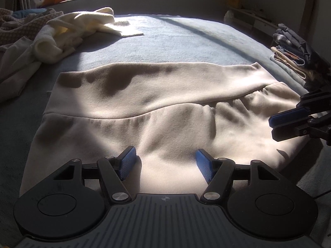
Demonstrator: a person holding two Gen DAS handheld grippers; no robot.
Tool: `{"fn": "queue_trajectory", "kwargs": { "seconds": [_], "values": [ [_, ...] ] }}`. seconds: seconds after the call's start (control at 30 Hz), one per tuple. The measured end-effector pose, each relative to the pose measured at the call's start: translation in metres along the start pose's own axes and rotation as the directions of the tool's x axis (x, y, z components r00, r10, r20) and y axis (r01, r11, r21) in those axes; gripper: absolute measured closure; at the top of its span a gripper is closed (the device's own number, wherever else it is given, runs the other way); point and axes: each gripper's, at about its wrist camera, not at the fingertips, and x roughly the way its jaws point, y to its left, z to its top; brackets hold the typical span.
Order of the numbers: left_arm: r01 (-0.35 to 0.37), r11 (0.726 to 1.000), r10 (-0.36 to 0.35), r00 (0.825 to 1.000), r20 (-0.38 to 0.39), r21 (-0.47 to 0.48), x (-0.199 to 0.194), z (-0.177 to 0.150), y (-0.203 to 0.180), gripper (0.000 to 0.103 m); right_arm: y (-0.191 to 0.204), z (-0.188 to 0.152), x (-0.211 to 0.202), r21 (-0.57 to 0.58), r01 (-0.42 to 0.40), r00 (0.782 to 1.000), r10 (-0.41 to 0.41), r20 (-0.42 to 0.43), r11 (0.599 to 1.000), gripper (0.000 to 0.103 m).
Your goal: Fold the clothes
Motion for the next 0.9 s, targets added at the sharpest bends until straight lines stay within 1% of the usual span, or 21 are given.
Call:
{"fn": "queue_trajectory", "kwargs": {
  "seconds": [0.07, 0.1, 0.17, 0.2, 0.27, 0.33, 0.47, 0.5, 0.57, 0.6, 0.63, 0.77, 0.83, 0.9],
  "values": [
    [0.0, 1.0, 0.0, 1.0, -0.001, 0.001, 0.0, 0.0, 0.0, 0.038, 0.003, -0.009, 0.015, -0.039, 0.014, 0.995, -0.018, -0.098, 0.999, 0.08],
    [0.0, 1.0, 0.0, 1.0, -0.002, 0.001, 0.0, 0.0, 0.0, 0.038, 0.006, -0.015, 0.021, -0.068, 0.023, 0.991, -0.032, -0.131, 0.997, 0.08],
    [-0.001, 1.0, 0.001, 1.0, -0.002, 0.005, 0.0, 0.0, 0.0, 0.038, 0.018, -0.031, 0.026, -0.176, 0.06, 0.992, -0.078, -0.101, 0.983, 0.079],
    [0.0, 1.0, 0.0, 1.0, -0.001, 0.008, 0.0, 0.0, 0.0, 0.038, 0.021, -0.032, 0.027, -0.189, 0.072, 0.991, -0.092, -0.098, 0.979, 0.079],
    [0.015, 1.0, -0.015, 1.0, 0.005, -0.003, 0.0, 0.001, 0.003, 0.038, 0.019, -0.03, 0.027, -0.169, 0.069, 0.991, -0.088, -0.103, 0.983, 0.079],
    [0.039, 0.998, -0.039, 0.999, 0.018, -0.04, -0.004, 0.002, 0.009, 0.038, 0.016, -0.03, 0.027, -0.157, 0.059, 0.992, -0.076, -0.105, 0.986, 0.079],
    [0.085, 0.992, -0.079, 0.995, 0.067, -0.095, -0.018, 0.006, 0.021, 0.038, 0.02, -0.031, 0.027, -0.175, 0.075, 0.99, -0.094, -0.104, 0.982, 0.079],
    [0.085, 0.992, -0.077, 0.994, 0.081, -0.094, -0.022, 0.006, 0.024, 0.038, 0.021, -0.03, 0.025, -0.182, 0.077, 0.99, -0.097, -0.103, 0.98, 0.079],
    [0.07, 0.993, -0.062, 0.994, 0.086, -0.096, -0.027, 0.005, 0.029, 0.038, 0.023, -0.024, 0.018, -0.199, 0.07, 0.992, -0.09, -0.093, 0.978, 0.079],
    [0.062, 0.993, -0.053, 0.995, 0.083, -0.101, -0.029, 0.004, 0.032, 0.038, 0.025, -0.02, 0.012, -0.202, 0.062, 0.994, -0.078, -0.072, 0.977, 0.079],
    [0.057, 0.993, -0.049, 0.996, 0.078, -0.104, -0.03, 0.002, 0.034, 0.038, 0.027, -0.017, 0.008, -0.208, 0.052, 0.996, -0.064, -0.054, 0.977, 0.079],
    [0.003, 0.996, 0.001, 0.999, 0.044, -0.095, -0.027, -0.005, 0.035, 0.038, 0.041, -0.009, 0.006, -0.259, -0.005, 0.999, -0.003, -0.032, 0.966, 0.079],
    [-0.013, 0.997, 0.017, 0.999, 0.041, -0.08, -0.026, -0.008, 0.033, 0.038, 0.046, -0.017, 0.027, -0.308, 0.01, 0.995, -0.041, -0.092, 0.951, 0.08],
    [-0.023, 0.998, 0.025, 0.999, 0.039, -0.054, -0.025, -0.008, 0.031, 0.038, 0.047, -0.026, 0.042, -0.342, 0.024, 0.992, -0.064, -0.106, 0.939, 0.079]
  ]
}}
